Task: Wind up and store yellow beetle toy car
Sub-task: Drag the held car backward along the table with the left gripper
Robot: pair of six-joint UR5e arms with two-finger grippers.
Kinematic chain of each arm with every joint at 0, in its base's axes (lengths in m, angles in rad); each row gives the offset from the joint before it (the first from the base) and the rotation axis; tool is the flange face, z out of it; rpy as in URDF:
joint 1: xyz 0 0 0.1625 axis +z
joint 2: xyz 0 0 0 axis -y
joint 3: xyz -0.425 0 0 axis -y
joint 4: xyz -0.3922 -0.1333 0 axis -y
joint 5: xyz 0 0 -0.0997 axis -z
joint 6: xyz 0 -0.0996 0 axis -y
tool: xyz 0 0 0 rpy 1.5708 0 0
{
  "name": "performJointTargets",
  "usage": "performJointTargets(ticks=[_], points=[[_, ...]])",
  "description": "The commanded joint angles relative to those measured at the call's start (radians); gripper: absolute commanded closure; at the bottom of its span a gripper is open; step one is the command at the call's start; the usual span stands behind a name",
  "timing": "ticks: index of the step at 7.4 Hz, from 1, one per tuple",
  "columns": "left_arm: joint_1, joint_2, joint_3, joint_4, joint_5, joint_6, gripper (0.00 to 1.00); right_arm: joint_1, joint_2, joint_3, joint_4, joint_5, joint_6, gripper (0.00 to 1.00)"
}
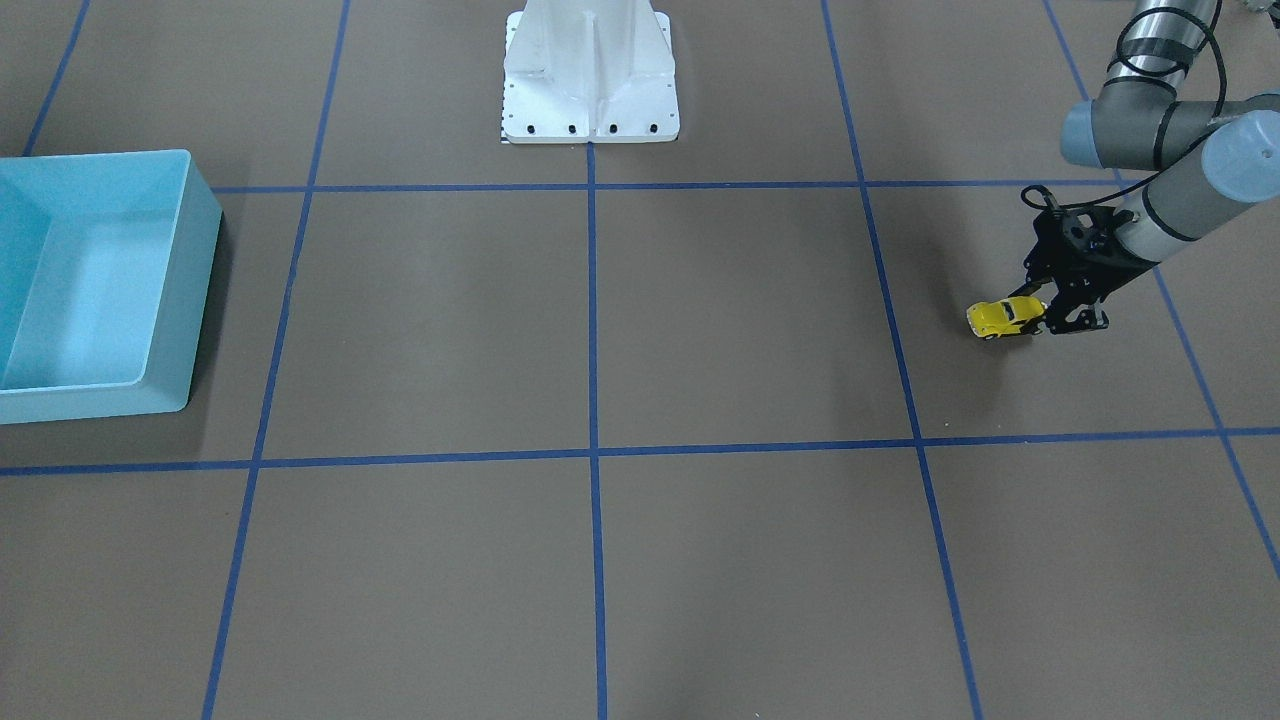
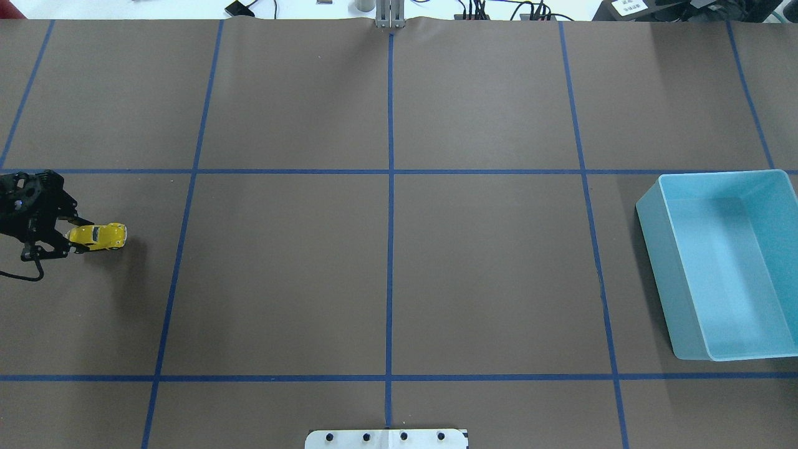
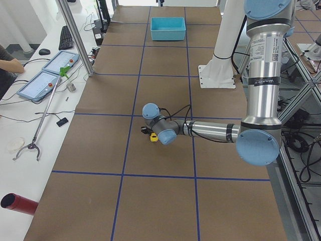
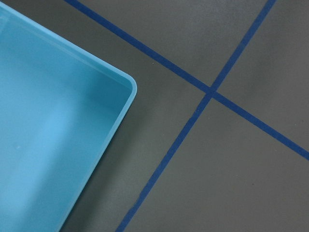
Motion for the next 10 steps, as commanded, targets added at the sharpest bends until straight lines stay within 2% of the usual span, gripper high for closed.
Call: performJointTargets(ticks=[1,3,6,10], points=[[-0.003,-0.010,-0.039,-0.039,-0.006,0.000,0.84,-0.001,0.000,0.000,0.000,0.000,0.000,0.00],[0.012,-0.085,-0.070,-0.039,-0.006,-0.009,0.85,0.000,0.000,0.000,0.000,0.000,0.000,0.00],[0.127,-0.173,-0.063,-0.039,-0.006,-0.093,0.85,-0.001,0.000,0.000,0.000,0.000,0.000,0.00],[0.204,-0.196,-0.037,-0.027,-0.001,-0.101,0.88,0.000,0.000,0.000,0.000,0.000,0.000,0.00]])
